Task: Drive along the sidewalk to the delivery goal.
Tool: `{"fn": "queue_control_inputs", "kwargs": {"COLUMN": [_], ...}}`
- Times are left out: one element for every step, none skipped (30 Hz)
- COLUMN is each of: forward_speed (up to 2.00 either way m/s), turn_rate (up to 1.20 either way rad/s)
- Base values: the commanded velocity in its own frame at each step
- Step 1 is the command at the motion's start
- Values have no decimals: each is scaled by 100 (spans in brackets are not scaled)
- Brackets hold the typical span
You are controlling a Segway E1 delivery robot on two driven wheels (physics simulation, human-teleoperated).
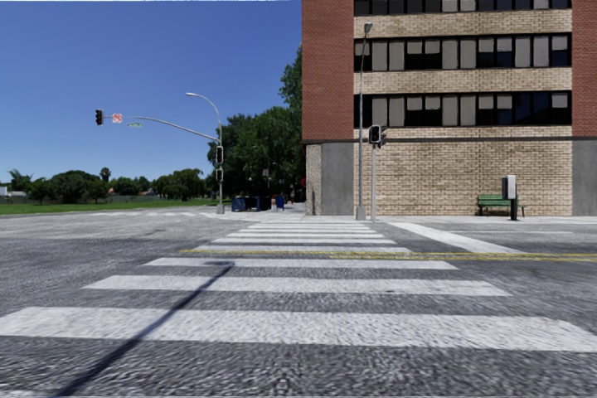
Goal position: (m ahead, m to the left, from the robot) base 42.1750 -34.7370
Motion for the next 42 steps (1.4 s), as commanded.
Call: {"fn": "queue_control_inputs", "kwargs": {"forward_speed": [200, 200, 200, 200, 200, 200, 200, 200, 200, 200, 200, 200, 200, 200, 200, 200, 200, 200, 200, 200, 200, 200, 200, 200, 200, 200, 200, 200, 200, 200, 200, 200, 200, 200, 200, 200, 200, 200, 200, 200, 200, 200], "turn_rate": [0, 0, 0, 0, 0, 0, 0, 0, 0, 0, 0, 0, 0, 0, 0, 0, 0, 0, 0, 0, 0, 0, 0, 0, 0, 0, 0, 0, 0, 0, 0, 0, 0, 0, 0, 0, 0, 0, 0, -21, -21, -44]}}
